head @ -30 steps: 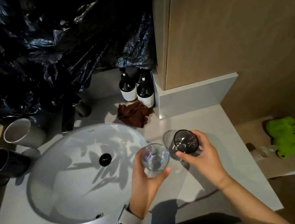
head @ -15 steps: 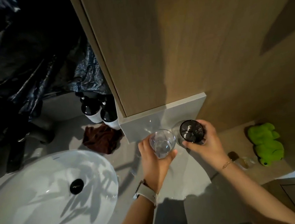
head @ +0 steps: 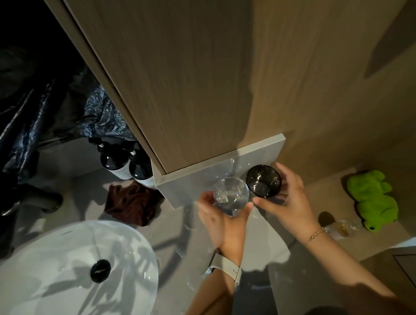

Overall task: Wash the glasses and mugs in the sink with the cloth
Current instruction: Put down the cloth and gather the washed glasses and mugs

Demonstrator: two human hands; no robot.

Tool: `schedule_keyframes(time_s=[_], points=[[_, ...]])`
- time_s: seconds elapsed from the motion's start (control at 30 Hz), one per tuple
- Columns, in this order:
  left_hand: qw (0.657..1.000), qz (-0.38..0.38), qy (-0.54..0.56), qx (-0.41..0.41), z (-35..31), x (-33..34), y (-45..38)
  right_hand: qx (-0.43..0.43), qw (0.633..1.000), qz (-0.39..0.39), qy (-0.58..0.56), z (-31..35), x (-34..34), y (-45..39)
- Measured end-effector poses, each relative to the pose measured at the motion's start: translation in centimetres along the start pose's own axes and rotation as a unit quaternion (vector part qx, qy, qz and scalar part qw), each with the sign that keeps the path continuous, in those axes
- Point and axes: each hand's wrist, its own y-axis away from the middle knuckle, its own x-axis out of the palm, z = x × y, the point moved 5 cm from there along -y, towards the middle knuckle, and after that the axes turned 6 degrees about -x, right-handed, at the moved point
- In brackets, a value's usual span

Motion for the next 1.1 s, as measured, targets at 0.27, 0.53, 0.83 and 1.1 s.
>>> schedule_keyframes(time_s=[0.27,0.53,0.83,1.1], points=[[0.997,0.067,-0.025,-0.011,-0.1,-4.5,0.0,-0.067,0.995,-0.023,0.073,2.6,-0.5,4.9],[0.997,0.056,0.052,-0.005,1.4,-20.1,2.2,-0.124,0.99,0.046,0.05,9.6,4.5,12.1],[0.995,0.023,0.08,-0.051,8.4,-38.1,1.8,-0.136,0.987,0.082,-0.019,17.7,19.3,19.0],[0.983,-0.094,0.103,-0.116,16.2,-53.3,-1.1,-0.109,0.985,0.13,-0.038,22.5,33.9,22.3]])
